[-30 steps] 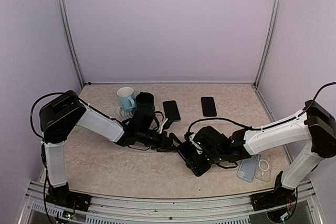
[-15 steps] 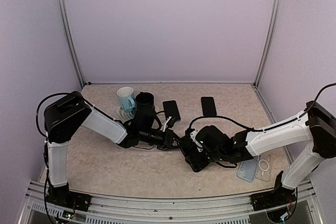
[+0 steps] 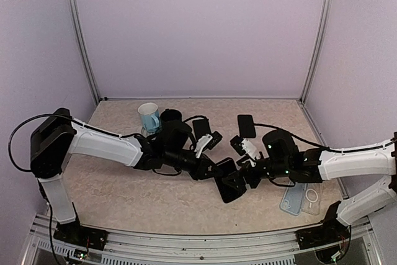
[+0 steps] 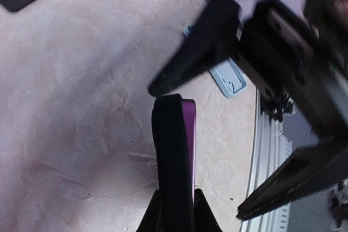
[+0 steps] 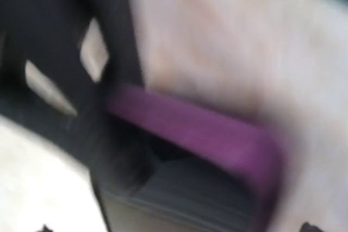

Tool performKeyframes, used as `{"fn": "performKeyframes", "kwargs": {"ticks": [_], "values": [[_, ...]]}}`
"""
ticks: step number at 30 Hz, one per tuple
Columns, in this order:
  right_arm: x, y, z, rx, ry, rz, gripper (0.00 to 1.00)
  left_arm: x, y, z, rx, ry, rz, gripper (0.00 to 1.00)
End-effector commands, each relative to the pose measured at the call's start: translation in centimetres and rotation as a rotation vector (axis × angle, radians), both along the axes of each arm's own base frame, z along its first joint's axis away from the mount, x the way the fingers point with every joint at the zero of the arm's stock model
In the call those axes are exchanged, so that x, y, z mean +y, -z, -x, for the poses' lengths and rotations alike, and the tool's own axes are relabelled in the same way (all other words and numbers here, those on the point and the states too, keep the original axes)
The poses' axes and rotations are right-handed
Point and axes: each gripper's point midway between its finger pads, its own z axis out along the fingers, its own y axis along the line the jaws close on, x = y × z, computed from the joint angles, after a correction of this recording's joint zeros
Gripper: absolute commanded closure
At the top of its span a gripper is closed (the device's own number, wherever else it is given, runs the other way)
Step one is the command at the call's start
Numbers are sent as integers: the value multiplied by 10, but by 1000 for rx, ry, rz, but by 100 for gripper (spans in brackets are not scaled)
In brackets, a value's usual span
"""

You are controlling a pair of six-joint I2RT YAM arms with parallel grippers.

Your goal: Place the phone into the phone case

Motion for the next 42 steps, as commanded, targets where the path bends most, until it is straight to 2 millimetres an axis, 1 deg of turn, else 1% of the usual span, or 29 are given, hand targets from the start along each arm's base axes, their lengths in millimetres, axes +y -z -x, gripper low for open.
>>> {"fn": "performKeyframes", "kwargs": {"ticks": [1,2,4,6,9,11,12,14,18,21,23,26,27,28,30,34,35,37,38,39,40,42], "values": [[13,-61,18,-144,-326,-207,1,32,21,6,-398,117,-280,100],[11,-69,20,-197,-374,-220,1,36,20,9,-436,134,-301,100],[8,-81,27,-296,-474,-262,1,44,25,16,-488,171,-329,100],[7,-88,28,-369,-524,-268,1,47,23,20,-532,191,-318,100],[4,-84,30,-388,-585,-229,3,51,23,23,-553,209,-317,100],[3,-85,31,-391,-622,-238,8,51,24,26,-555,220,-314,100],[3,-85,32,-394,-645,-254,13,50,24,26,-557,225,-312,100],[5,-82,31,-389,-668,-270,27,46,19,23,-576,217,-294,100],[13,-66,25,-347,-684,-274,43,42,20,23,-569,228,-297,100],[20,-59,17,-323,-676,-265,51,42,20,25,-563,236,-290,100],[23,-57,12,-326,-667,-259,60,41,20,26,-560,237,-288,100],[26,-56,12,-315,-683,-270,81,40,19,25,-559,235,-286,100],[27,-53,11,-301,-686,-263,93,39,18,25,-559,233,-284,100],[27,-50,9,-285,-683,-254,100,38,17,25,-560,233,-282,100],[28,-42,8,-251,-683,-235,100,37,16,25,-559,235,-278,100],[28,-35,5,-217,-661,-208,100,37,11,25,-567,229,-269,100],[27,-33,2,-217,-637,-199,88,37,10,25,-568,228,-268,100],[22,-23,0,-191,-597,-175,64,38,8,27,-571,231,-264,100],[20,-18,0,-175,-584,-169,56,38,8,27,-573,232,-263,100],[19,-13,0,-160,-572,-167,50,38,8,27,-573,232,-264,100],[18,-8,1,-139,-557,-168,48,38,8,26,-574,231,-264,100],[16,2,1,-106,-534,-159,49,37,9,26,-574,232,-267,100]]}}
